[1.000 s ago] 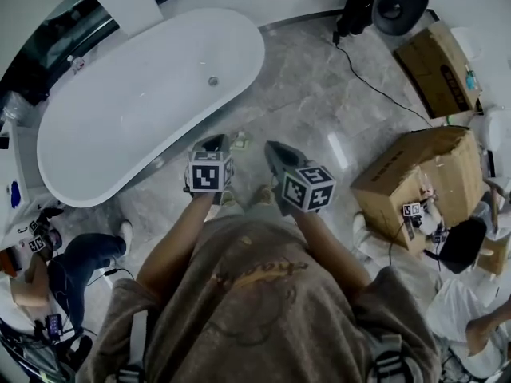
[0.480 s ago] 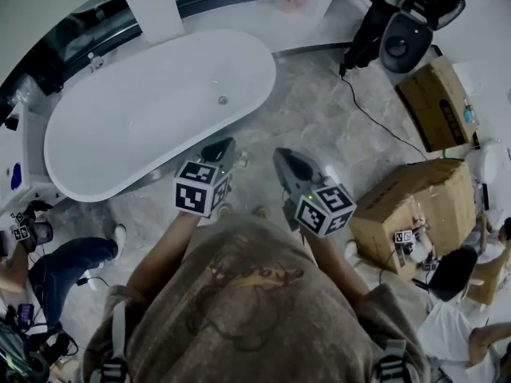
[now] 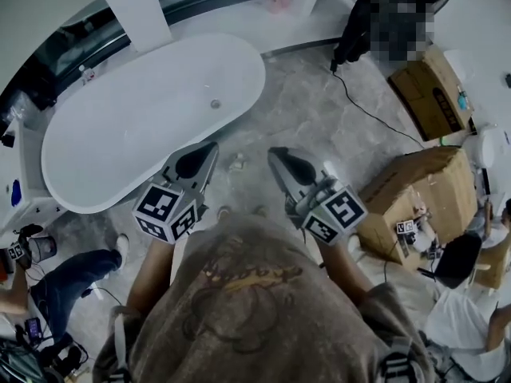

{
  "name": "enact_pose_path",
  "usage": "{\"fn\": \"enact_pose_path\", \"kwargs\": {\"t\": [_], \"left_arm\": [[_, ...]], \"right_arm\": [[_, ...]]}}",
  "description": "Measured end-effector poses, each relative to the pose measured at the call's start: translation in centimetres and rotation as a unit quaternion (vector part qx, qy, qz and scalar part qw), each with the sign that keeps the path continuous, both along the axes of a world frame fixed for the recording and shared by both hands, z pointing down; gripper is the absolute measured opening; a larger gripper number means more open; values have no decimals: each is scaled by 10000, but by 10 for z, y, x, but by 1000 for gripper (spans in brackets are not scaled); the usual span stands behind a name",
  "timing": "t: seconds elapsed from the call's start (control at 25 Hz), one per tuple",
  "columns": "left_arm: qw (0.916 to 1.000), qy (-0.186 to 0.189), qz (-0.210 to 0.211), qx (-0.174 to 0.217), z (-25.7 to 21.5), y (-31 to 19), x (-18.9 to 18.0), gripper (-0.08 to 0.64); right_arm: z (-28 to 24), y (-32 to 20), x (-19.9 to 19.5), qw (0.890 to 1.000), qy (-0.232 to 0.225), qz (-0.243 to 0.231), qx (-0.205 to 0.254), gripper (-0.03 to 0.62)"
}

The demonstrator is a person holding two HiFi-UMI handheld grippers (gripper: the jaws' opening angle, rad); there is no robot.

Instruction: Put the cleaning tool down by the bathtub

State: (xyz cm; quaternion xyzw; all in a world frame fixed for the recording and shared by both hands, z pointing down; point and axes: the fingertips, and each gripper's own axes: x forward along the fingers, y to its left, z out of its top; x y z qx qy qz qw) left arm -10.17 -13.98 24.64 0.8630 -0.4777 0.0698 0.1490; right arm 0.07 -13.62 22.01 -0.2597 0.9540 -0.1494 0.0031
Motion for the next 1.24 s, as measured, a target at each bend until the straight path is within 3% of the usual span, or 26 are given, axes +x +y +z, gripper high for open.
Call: {"fn": "enact_pose_path", "kwargs": {"t": [0.16,0.36,1.24], "left_arm": [[9994,39,97,329,-10,4,3,11],[9988,45,161,458,-11,6,9,11],[9998,-158,-51,139,12,9,17,11]], "right_arm": [[-3,-3,5,9999,-28,32,152,-2],[0,-5,6,9999,-36,84,93,-2],[19,-9,11,9997,-129,-21,-223,-2]]}}
